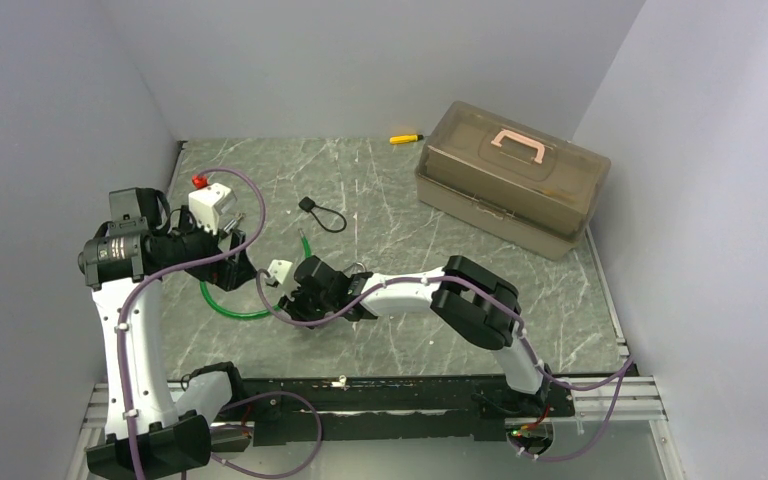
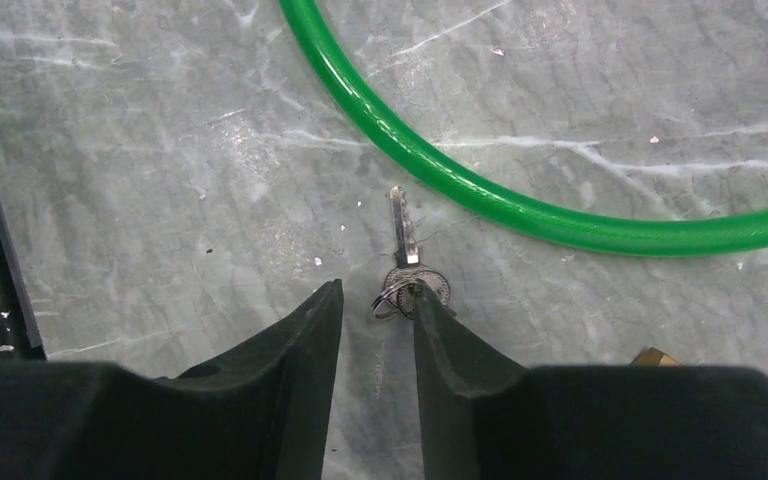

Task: Unlock with the key
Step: Pick up the key from the center of the board.

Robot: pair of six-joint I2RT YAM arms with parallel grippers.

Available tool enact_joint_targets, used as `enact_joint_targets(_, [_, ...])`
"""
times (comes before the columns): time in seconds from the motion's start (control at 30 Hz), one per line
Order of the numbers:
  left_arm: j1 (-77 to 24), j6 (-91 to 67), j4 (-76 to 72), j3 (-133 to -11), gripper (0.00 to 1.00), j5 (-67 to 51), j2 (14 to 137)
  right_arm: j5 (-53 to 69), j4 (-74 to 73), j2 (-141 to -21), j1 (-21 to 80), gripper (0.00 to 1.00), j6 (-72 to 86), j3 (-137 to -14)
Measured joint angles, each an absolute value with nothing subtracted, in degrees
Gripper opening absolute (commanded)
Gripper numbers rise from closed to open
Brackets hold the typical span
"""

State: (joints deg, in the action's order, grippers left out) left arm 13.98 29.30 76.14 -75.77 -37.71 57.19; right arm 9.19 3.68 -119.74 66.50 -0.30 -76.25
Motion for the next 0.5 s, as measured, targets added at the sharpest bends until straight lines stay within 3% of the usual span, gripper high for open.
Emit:
enact_joint_targets(0.07, [14.0,29.3,76.1,-75.9,0.99,-37.7,57.0,9.1,3.8,-119.9,66.5,0.21,-0.6,-76.3])
enact_joint_targets(0.13, [14.0,29.4,76.2,-75.9,0.99,-37.7,56.8,9.1,3.8,-120.1,66.4,0.03,-1.1,-76.6])
enact_joint_targets(0.17, [14.0,29.4,76.2,-75.9,0.99,-37.7,56.8,9.1,3.8,-120.3,66.4,0.00,-1.2,-76.8])
enact_joint_targets(0.5, [14.1,30.8,76.6,-75.9,0.99,-37.9,56.3,8.8,4.3,-120.4,66.4,0.00,-1.0,-76.7])
